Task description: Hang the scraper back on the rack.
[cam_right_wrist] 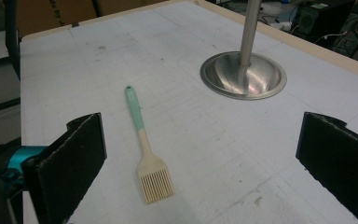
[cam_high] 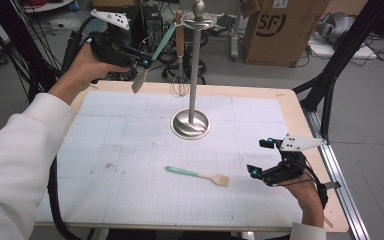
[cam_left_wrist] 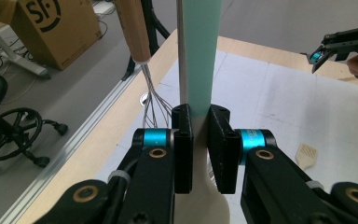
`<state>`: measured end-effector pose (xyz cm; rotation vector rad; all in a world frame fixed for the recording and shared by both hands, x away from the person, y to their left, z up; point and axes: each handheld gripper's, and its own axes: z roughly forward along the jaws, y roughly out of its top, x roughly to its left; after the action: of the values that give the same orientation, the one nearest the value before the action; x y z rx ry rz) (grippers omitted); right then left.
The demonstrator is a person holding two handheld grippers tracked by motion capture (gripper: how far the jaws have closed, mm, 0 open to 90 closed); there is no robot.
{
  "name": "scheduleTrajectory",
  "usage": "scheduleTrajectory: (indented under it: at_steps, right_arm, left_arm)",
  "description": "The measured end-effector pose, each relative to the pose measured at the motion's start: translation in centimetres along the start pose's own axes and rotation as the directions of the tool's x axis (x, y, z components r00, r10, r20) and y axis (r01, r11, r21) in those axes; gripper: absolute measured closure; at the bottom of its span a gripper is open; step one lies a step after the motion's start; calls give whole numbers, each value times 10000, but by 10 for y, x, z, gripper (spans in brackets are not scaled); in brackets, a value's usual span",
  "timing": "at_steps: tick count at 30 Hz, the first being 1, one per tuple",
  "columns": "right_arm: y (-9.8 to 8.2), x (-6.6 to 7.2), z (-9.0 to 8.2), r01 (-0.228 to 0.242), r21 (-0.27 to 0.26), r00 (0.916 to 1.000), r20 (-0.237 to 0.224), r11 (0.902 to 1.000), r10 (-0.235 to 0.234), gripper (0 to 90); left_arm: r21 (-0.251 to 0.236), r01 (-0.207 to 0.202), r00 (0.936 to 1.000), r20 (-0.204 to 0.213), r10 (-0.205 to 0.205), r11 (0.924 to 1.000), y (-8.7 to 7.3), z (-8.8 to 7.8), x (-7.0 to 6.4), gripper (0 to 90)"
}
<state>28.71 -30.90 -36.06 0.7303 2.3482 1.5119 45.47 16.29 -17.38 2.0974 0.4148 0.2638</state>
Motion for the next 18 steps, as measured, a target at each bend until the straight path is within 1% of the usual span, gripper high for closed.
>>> scheduleTrajectory:
  at_steps: [5,18]
  right_arm:
    - [0,0,0,-8,-10,10000,-14,10000,8,1]
    - [-2,-2,-1,-100,-95,9999,-35,9999,100,1]
  left_arm:
    - [-19,27,10000,-20,-27,10000,1,7,0,809]
    - [223,48,10000,-62,-47,9997,8,24,1,807]
